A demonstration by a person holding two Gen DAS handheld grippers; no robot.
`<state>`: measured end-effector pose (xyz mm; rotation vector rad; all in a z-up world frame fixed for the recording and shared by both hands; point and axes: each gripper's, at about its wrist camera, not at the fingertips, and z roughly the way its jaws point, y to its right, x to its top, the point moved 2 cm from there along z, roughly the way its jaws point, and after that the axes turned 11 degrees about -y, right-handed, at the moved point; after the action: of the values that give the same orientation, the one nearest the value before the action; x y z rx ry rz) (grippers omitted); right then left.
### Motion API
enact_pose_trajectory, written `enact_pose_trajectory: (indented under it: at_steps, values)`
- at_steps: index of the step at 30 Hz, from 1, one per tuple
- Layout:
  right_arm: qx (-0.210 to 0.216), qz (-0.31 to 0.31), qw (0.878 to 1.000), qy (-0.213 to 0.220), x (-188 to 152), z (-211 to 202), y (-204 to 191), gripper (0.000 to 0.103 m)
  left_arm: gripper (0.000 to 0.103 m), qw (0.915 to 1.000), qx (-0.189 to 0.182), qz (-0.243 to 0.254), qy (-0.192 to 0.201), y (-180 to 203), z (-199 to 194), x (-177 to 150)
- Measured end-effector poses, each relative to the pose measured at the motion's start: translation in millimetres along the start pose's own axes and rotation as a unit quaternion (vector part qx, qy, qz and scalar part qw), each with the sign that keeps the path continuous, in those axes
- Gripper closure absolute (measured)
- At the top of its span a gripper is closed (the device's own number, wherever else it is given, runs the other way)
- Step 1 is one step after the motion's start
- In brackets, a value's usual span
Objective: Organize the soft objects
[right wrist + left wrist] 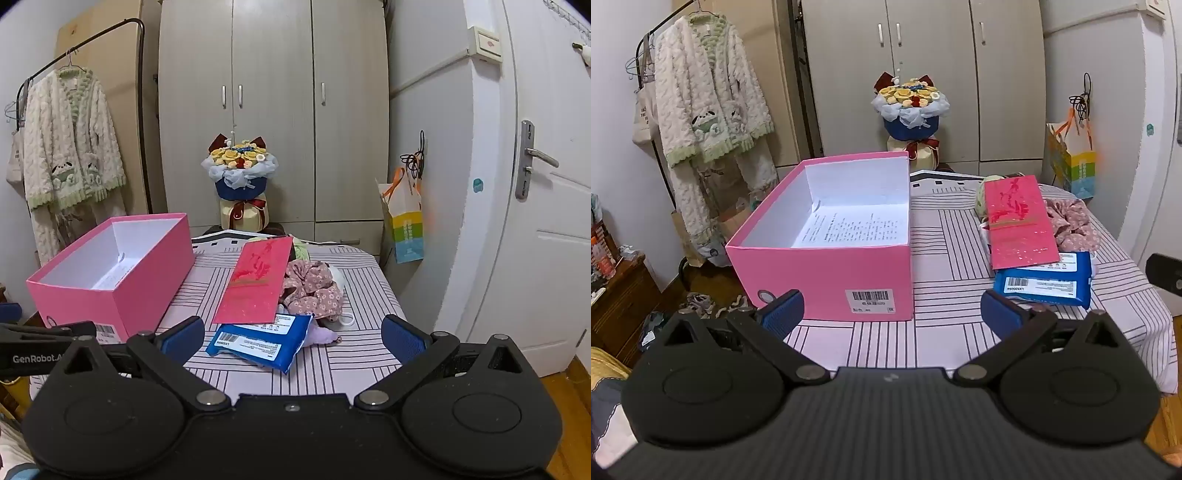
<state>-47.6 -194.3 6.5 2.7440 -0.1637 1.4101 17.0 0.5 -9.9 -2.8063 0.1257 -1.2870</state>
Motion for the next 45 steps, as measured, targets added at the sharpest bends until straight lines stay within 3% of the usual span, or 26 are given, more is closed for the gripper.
enact_pose_trajectory:
  at_steps: [19,28,33,39,45]
  values:
    - [-0.005,-0.005,1.000,-0.011,-5.0,2.9,2.0,0.000,0.001,0.9991,-0.038,0.016,0.013,0.2,-7.3,-3.2]
    - [-0.007,-0.008,1.000,-0.015,-7.3,6.4,4.8,0.000,0.000,0.9999,-0.007,0.010,0.010,-4.2,1.3,-2.8]
    - [-0.009,-0.014,1.000,-0.018,-7.4,8.2,2.1,0.000,0.000,0.9998,-0.015,0.003,0.013,-7.3,5.1,-3.2]
    - [-0.010,-0.017,1.000,-0.019,-8.5,8.8,0.8,0.000,0.000,0.9988,-0.035,-0.012,0.031,-12.5,2.8,-4.6]
    - [-0.012,-0.019,1.000,-0.017,-8.6,8.6,-0.4,0.000,0.000,0.9979,-0.029,-0.014,0.057,-13.3,2.8,-8.2]
